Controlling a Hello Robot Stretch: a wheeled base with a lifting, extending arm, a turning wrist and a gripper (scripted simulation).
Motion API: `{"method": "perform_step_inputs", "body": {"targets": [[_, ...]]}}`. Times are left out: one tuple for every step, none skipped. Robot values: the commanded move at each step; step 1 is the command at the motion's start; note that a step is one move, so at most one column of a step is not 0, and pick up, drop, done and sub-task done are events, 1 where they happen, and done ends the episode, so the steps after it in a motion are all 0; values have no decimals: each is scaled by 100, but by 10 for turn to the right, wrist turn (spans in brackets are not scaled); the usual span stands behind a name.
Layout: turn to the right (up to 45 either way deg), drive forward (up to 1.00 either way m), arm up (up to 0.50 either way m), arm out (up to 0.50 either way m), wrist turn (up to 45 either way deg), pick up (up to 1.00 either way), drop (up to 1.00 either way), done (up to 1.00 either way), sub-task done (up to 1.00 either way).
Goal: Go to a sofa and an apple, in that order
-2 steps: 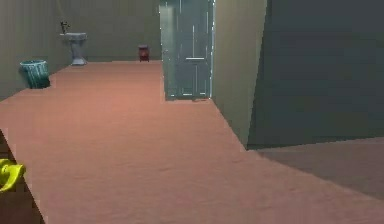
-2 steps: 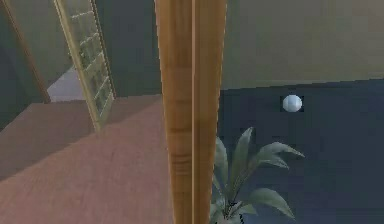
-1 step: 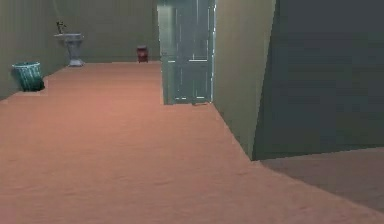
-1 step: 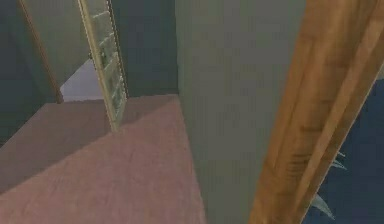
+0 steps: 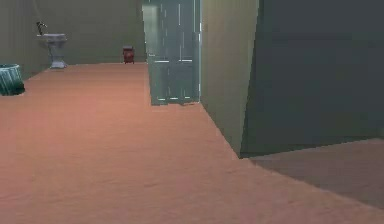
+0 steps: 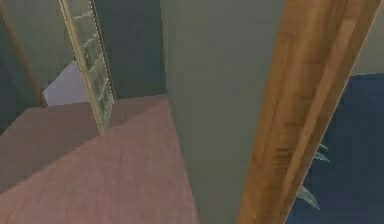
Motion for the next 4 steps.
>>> {"method": "perform_step_inputs", "body": {"targets": [[0,25,0,0,0,0,0,0,0],[450,0,0,0,0,0,0,0,0],[0,100,0,0,0,0,0,0,0],[0,85,0,0,0,0,0,0,0]]}}
